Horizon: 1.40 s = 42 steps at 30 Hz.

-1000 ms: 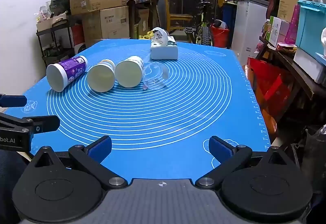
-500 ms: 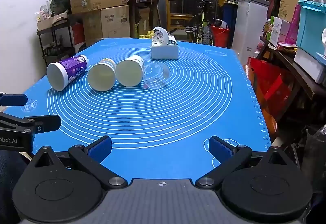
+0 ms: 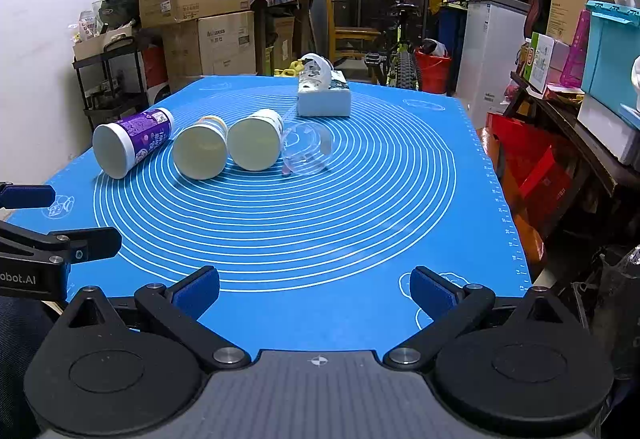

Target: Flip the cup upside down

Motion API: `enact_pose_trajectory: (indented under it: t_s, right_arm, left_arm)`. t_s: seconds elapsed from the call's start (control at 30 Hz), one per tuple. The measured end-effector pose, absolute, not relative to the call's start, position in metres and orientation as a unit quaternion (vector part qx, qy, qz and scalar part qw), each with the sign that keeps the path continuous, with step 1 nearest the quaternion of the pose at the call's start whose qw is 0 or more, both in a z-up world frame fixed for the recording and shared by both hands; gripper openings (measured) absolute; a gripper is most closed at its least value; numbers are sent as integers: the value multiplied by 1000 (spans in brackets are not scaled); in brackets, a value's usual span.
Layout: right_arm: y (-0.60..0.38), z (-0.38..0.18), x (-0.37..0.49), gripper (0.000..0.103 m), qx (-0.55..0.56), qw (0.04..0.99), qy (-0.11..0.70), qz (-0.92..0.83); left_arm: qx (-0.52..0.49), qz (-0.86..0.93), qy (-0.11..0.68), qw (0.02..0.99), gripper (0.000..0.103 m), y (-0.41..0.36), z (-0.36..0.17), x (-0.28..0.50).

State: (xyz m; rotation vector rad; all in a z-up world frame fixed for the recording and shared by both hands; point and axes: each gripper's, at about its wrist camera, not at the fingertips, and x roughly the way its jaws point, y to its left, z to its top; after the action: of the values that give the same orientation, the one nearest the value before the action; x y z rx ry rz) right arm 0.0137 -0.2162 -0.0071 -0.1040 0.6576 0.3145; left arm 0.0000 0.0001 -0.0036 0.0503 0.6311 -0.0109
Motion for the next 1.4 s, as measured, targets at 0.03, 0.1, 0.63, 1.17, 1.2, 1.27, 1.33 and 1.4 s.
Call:
enact_pose_trajectory:
  t_s: [0.03, 0.1, 0.63, 1.17, 1.2, 1.27, 1.33, 1.4]
  right_arm:
    - [-216, -7, 14, 101, -51, 933, 321, 154]
    - [-216, -7, 14, 101, -51, 933, 321, 154]
    - [-217, -4, 12, 101, -51, 934, 320, 153]
    - [-218, -4, 11, 101, -51, 934, 319, 153]
    - [-218, -4, 11, 101, -51, 934, 319, 153]
    - [-218, -3, 11, 101, -51, 934, 318, 154]
    - [-218, -3, 10, 101, -52, 934, 318, 154]
    - [-218, -3, 10, 101, -51, 934, 318, 154]
  left_arm:
    - [25, -6, 311, 950, 103, 0, -4, 0]
    - [25, -7, 311, 950, 103, 0, -4, 0]
    - [29, -7, 310, 950, 103, -5, -2, -2]
    - [32, -6, 306, 952, 103, -6, 2, -5]
    - [31, -6, 306, 951, 103, -6, 2, -5]
    - [30, -6, 306, 951, 103, -5, 2, -5]
    - [30, -6, 306, 952, 103, -5, 2, -5]
    - [31, -6, 305, 952, 103, -5, 2, -6]
